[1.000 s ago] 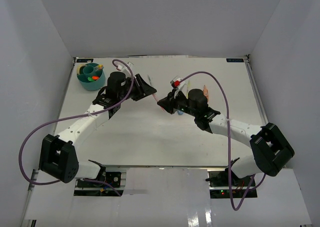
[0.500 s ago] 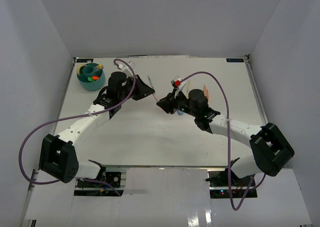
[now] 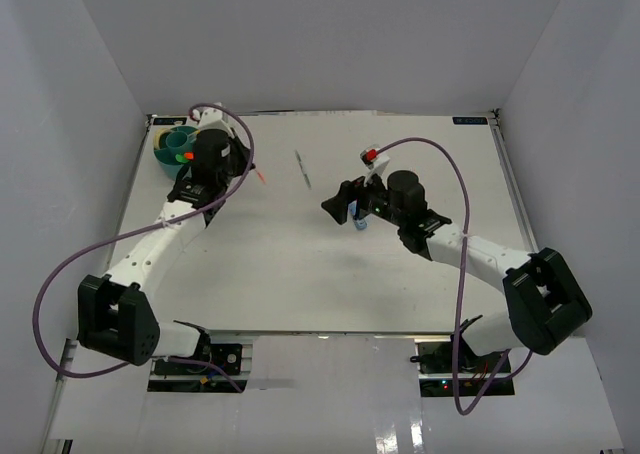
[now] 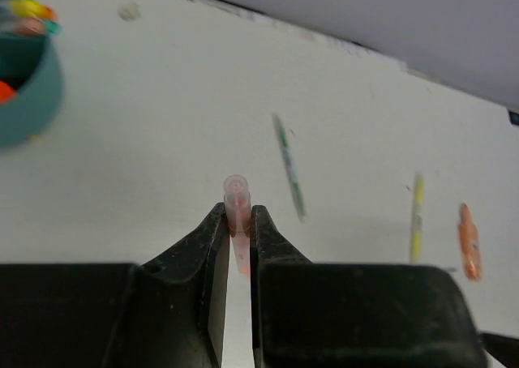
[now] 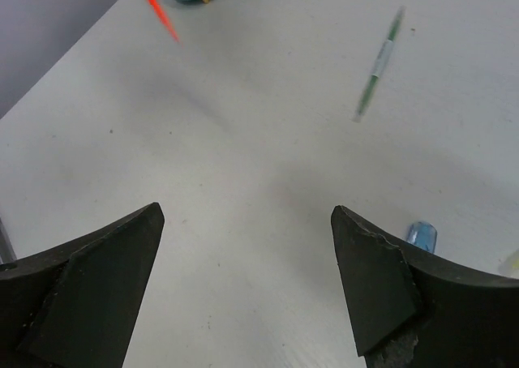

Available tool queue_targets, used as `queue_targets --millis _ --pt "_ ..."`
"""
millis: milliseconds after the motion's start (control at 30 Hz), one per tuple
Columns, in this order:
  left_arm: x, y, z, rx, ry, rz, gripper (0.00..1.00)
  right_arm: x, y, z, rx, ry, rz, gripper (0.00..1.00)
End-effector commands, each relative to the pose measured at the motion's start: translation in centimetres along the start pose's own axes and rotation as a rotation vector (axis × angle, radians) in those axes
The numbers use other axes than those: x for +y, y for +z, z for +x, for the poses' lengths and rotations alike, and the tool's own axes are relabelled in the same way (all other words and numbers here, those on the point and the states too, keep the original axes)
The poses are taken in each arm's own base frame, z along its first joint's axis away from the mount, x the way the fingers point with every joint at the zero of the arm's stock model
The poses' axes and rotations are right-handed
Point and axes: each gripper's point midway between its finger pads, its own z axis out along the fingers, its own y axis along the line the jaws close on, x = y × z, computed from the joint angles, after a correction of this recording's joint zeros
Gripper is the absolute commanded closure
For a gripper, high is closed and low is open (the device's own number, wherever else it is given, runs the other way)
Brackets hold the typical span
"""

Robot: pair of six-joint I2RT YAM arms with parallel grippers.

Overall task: Sort the stationery into containers
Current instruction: Place the pen in the storage box.

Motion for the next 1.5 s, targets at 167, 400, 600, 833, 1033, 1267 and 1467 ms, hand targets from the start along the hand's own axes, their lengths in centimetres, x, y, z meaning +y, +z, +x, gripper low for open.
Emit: queue_targets --millis 167,400,600,833,1033,1267,1467 --pt "9.2 -0.1 -13.6 -0.35 0.04 -0.286 0.92 -3.8 -1.6 -2.0 0.03 0.167 0.118 0.1" --pt "12.9 3.5 -17.8 -0.371 0.103 -0.388 0.92 -6.0 -2.4 -0.3 0.131 0.1 0.237 0.1" --pt "17.2 6.2 -19.1 -0.321 0.139 -0.475 0.93 -6.4 -2.8 1.4 0.175 0.081 0.245 0.1" --pt "19.9 7.3 -18.9 -0.291 0.179 -0.527 0.93 -6.3 -2.7 3.2 0.219 0.072 0.214 0.1" --pt "21.2 8.9 -17.2 -0.238 0.197 -0.534 0.94 -6.5 -2.9 3.6 0.229 0.069 0.222 0.1" --pt "22.6 11.2 -14.7 -0.171 0.201 -0.539 0.91 -7.1 -2.6 4.7 0.249 0.074 0.239 0.1" --pt "23.1 13.1 -12.9 -0.134 0.192 -0.527 0.84 -7.5 -2.8 4.7 0.247 0.069 0.268 0.1"
